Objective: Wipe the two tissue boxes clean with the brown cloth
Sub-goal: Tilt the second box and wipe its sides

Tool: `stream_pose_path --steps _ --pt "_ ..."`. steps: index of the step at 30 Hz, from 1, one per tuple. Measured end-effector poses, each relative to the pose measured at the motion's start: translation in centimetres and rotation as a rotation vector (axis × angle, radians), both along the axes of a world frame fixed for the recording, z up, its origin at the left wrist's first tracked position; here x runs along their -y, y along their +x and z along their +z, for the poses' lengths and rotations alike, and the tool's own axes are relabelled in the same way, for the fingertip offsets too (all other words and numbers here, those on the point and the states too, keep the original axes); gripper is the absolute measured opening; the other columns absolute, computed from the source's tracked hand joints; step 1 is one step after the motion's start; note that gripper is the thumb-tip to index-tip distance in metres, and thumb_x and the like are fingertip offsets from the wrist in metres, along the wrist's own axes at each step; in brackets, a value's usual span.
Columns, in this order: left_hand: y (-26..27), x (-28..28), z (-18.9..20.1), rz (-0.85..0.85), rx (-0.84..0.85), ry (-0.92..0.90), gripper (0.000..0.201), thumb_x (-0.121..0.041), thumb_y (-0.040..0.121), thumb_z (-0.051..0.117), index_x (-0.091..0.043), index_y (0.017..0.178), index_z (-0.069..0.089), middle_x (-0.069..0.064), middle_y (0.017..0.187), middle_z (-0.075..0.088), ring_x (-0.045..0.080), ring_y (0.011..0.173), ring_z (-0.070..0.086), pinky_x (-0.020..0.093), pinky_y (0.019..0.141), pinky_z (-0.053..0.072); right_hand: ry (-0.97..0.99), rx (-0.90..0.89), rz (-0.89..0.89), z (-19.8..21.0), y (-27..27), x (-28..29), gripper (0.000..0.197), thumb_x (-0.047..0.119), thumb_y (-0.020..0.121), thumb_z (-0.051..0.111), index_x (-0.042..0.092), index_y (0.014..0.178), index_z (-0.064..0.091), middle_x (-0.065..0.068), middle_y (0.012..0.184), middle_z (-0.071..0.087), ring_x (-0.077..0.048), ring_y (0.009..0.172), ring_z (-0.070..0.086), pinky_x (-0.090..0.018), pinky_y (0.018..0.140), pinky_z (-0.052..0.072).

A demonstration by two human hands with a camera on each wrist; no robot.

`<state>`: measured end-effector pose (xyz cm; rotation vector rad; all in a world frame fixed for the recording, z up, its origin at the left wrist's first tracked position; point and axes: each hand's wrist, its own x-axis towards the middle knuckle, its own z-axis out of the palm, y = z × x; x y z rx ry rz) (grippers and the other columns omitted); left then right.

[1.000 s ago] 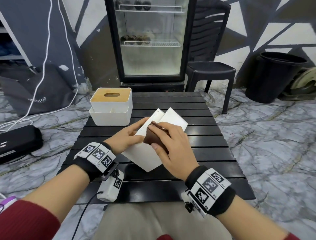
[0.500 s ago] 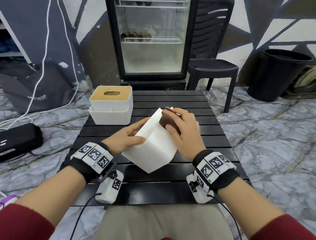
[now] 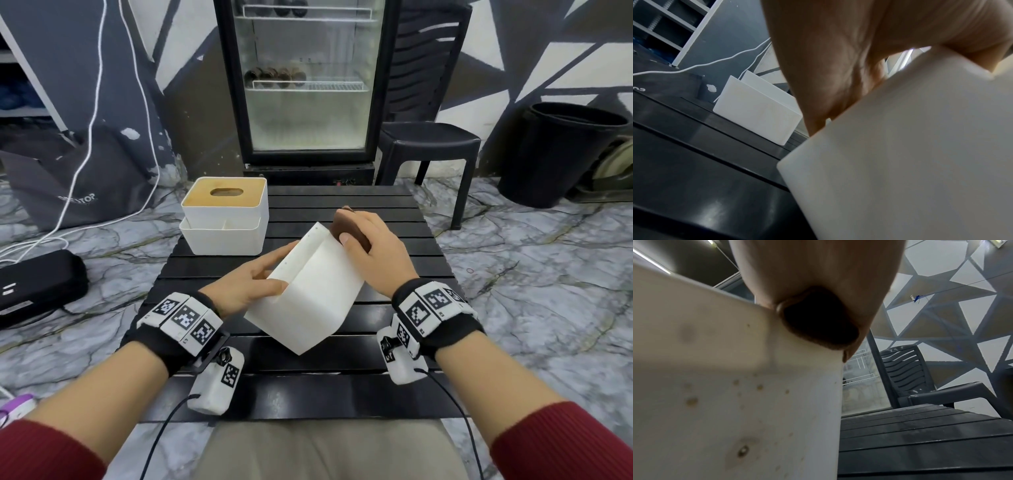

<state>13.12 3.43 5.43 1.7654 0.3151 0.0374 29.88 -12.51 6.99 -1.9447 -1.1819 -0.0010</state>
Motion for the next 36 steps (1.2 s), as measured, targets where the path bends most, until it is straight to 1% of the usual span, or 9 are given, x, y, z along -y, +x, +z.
stream_pose_path --steps 5,9,11,14,17,20,24,30,36 --pt "-0.8 -0.2 0.9 0.054 -0.028 0.082 0.064 -0.027 0.08 0.067 -0.049 0.133 0.04 -0.022 0.12 0.062 -0.008 0.11 0.055 0.012 0.083 0.044 -0.04 -0.01 -0.044 0.4 -0.6 -0.1 0.04 0.028 0.092 0.045 0.029 0.133 0.043 0.003 0.129 0.047 -0.021 0.108 0.05 -0.034 0.091 0.042" --pt "-1.8 1.0 2.4 0.365 0.15 0.167 0.036 -0.027 0.092 0.057 -0.046 0.122 0.049 -0.011 0.128 0.056 0.004 0.121 0.049 0.025 0.101 0.035 -0.124 0.045 -0.094 0.7 -1.5 -1.1 0.042 0.033 0.093 0.041 0.03 0.135 0.038 0.001 0.131 0.044 -0.027 0.106 0.05 -0.034 0.087 0.042" --pt "-2.2 2.7 3.1 0.363 0.151 0.368 0.047 -0.041 0.087 0.061 -0.041 0.131 0.045 -0.014 0.131 0.052 0.005 0.123 0.046 0.028 0.104 0.033 -0.17 0.068 -0.132 1.0 -2.1 -1.6 0.043 0.034 0.094 0.04 0.03 0.136 0.036 -0.002 0.131 0.043 -0.03 0.106 0.049 -0.036 0.086 0.042" --pt "-2.2 5.2 3.6 0.282 0.043 0.862 0.083 -0.064 0.074 0.047 -0.027 0.145 0.029 -0.008 0.144 0.04 0.012 0.132 0.035 0.034 0.11 0.026 -0.23 0.097 -0.169 1.3 -3.1 -2.1 0.042 0.037 0.093 0.039 0.03 0.135 0.037 -0.004 0.128 0.044 -0.033 0.103 0.05 -0.035 0.082 0.042" --pt "-1.6 6.0 2.8 0.326 -0.072 1.062 0.1 -0.079 0.069 0.044 -0.025 0.148 0.018 -0.006 0.15 0.03 0.016 0.136 0.027 0.04 0.112 0.021 -0.254 0.075 -0.157 1.4 -3.7 -1.8 0.041 0.038 0.093 0.039 0.031 0.133 0.038 -0.004 0.126 0.045 -0.032 0.104 0.051 -0.038 0.085 0.045" --pt "-1.1 5.9 1.9 0.411 -0.131 1.122 0.108 -0.083 0.061 0.044 -0.022 0.147 0.02 -0.005 0.146 0.034 0.018 0.133 0.03 0.044 0.11 0.024 -0.213 0.056 -0.127 1.1 -4.1 -1.2 0.042 0.036 0.093 0.041 0.03 0.134 0.039 -0.001 0.132 0.043 -0.03 0.109 0.049 -0.036 0.088 0.042" --pt "-0.7 5.4 1.4 0.445 -0.075 1.153 0.108 -0.085 0.055 0.044 -0.021 0.141 0.035 -0.005 0.14 0.045 0.017 0.128 0.039 0.036 0.105 0.026 -0.124 -0.003 -0.048 0.4 -4.2 0.0 0.042 0.03 0.093 0.044 0.026 0.135 0.041 0.003 0.136 0.04 -0.023 0.118 0.043 -0.033 0.097 0.039" --pt "-0.3 3.9 1.3 0.318 -0.017 1.036 0.106 -0.083 0.053 0.059 -0.026 0.14 0.039 -0.008 0.14 0.044 0.016 0.128 0.036 0.035 0.108 0.025 -0.048 -0.079 0.041 0.1 -3.3 1.3 0.04 0.025 0.092 0.048 0.026 0.132 0.045 0.005 0.134 0.042 -0.018 0.124 0.039 -0.035 0.106 0.033" --pt "0.1 2.8 1.7 0.197 0.057 0.965 0.11 -0.085 0.045 0.049 -0.027 0.138 0.042 -0.01 0.137 0.046 0.012 0.126 0.036 0.024 0.101 0.023 -0.042 -0.128 0.03 0.3 -2.2 1.3 0.038 0.023 0.093 0.048 0.024 0.13 0.048 0.003 0.132 0.046 -0.02 0.122 0.041 -0.036 0.105 0.033"
